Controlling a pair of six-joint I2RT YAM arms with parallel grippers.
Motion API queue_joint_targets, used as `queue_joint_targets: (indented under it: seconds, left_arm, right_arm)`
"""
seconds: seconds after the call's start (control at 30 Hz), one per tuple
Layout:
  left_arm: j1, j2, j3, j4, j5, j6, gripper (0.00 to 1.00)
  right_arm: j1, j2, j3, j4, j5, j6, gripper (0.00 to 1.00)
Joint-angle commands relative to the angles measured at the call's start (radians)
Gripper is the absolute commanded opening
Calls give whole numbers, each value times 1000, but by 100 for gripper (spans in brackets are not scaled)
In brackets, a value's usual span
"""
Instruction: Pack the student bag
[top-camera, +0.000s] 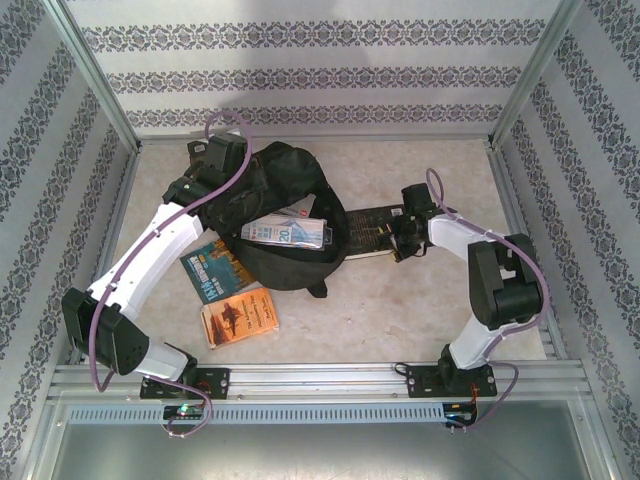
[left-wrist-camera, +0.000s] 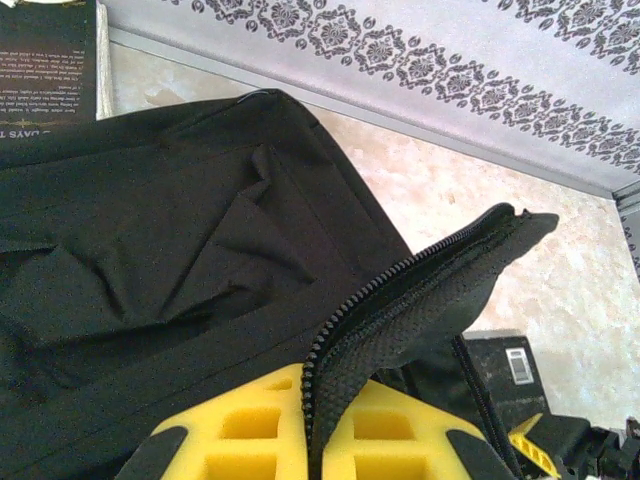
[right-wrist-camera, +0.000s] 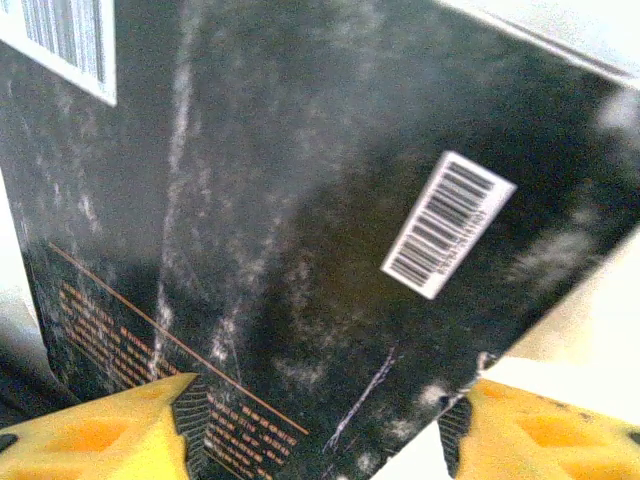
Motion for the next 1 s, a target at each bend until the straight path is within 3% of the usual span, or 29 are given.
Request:
queue_joint_targets:
  seconds: [0.0, 0.3, 0.63, 0.87, 0.97]
  left_arm:
    - [9, -43, -13, 26, -7, 16, 0]
    - [10, -25, -12, 40, 4, 21, 0]
    - [9, -6, -20, 53, 28, 14, 0]
    - [10, 3, -22, 57, 34, 20, 0]
    - [9, 5, -25, 59, 36, 20, 0]
  right_arm:
    - [-10, -3, 6, 78, -3, 19, 58]
    - [-30, -37, 23, 80, 19, -14, 37]
    - [-27, -17, 54, 131, 23, -26, 24]
    - [-22, 40, 49, 259, -9, -85, 12]
    - [-13, 56, 40, 311, -9, -106, 12]
